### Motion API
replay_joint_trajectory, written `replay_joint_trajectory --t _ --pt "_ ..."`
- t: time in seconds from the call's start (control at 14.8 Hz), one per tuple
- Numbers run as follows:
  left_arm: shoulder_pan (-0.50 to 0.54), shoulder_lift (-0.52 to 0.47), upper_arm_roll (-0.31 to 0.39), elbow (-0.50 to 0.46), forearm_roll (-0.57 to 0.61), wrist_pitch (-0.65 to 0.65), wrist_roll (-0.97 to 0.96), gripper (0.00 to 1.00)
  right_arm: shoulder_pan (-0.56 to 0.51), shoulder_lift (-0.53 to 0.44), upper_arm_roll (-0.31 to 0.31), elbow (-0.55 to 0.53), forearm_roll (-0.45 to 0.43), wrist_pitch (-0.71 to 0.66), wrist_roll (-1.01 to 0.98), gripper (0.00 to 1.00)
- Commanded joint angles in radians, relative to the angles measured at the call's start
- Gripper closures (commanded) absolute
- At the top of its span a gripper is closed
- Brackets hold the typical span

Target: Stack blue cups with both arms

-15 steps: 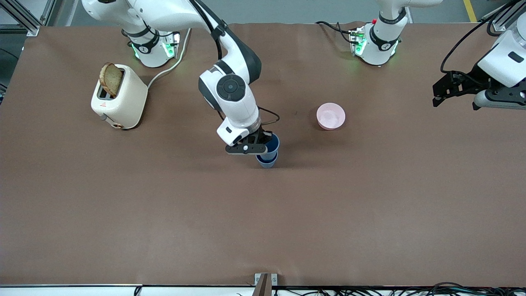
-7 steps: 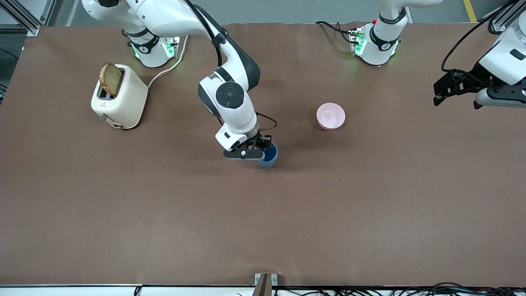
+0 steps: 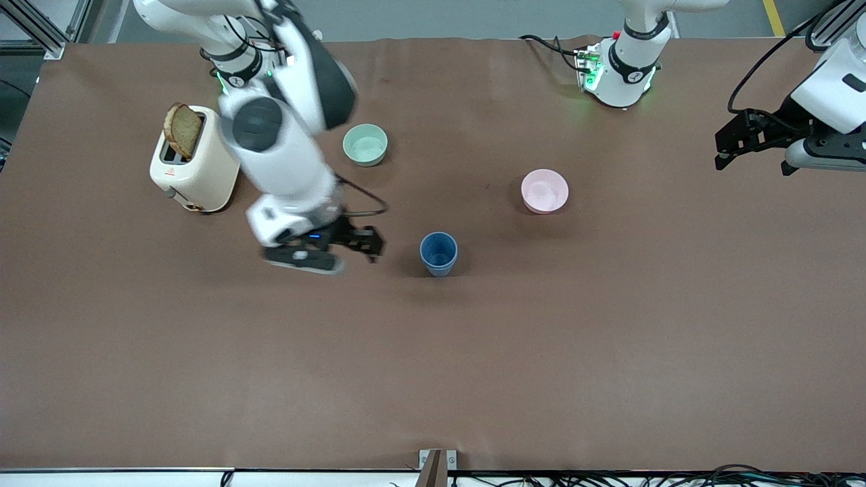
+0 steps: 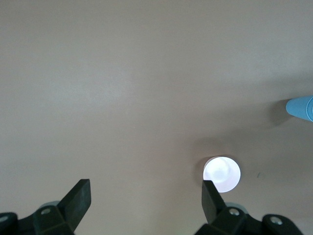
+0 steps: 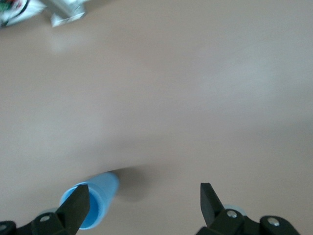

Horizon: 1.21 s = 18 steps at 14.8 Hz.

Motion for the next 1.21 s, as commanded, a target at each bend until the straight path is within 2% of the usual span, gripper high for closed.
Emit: replay_joint_trajectory --t 0.0,0.07,0.4,0.74,0.94,1.15 --pt "0.004 -0.017 -0.001 -0.002 -0.017 -0.028 0.010 0.00 -0.112 -0.116 0.015 -0.061 -0.076 -0.096 -0.092 0.00" --pt "0.004 -0.017 -0.003 -0.001 -0.017 -0.030 0.008 0.00 -0.146 -0.148 0.015 -0.073 -0.097 -0.121 -0.115 0.00" --pt "0.006 -0.019 -0.001 0.005 -0.014 -0.042 0.010 0.00 -0.363 -0.298 0.015 -0.121 -0.099 -0.285 -0.368 0.00" --pt "0.003 -0.019 -0.001 0.001 -0.007 -0.045 0.010 0.00 -0.563 -0.383 0.015 -0.112 -0.099 -0.420 -0.584 0.00" --pt "0.003 -0.019 -0.001 -0.005 0.000 -0.065 0.008 0.00 -0.615 -0.383 0.015 -0.011 -0.102 -0.510 -0.682 0.00" --pt "0.004 -0.019 -0.006 -0.008 0.000 -0.065 -0.007 0.00 -0.623 -0.377 0.015 0.089 -0.125 -0.547 -0.690 0.00"
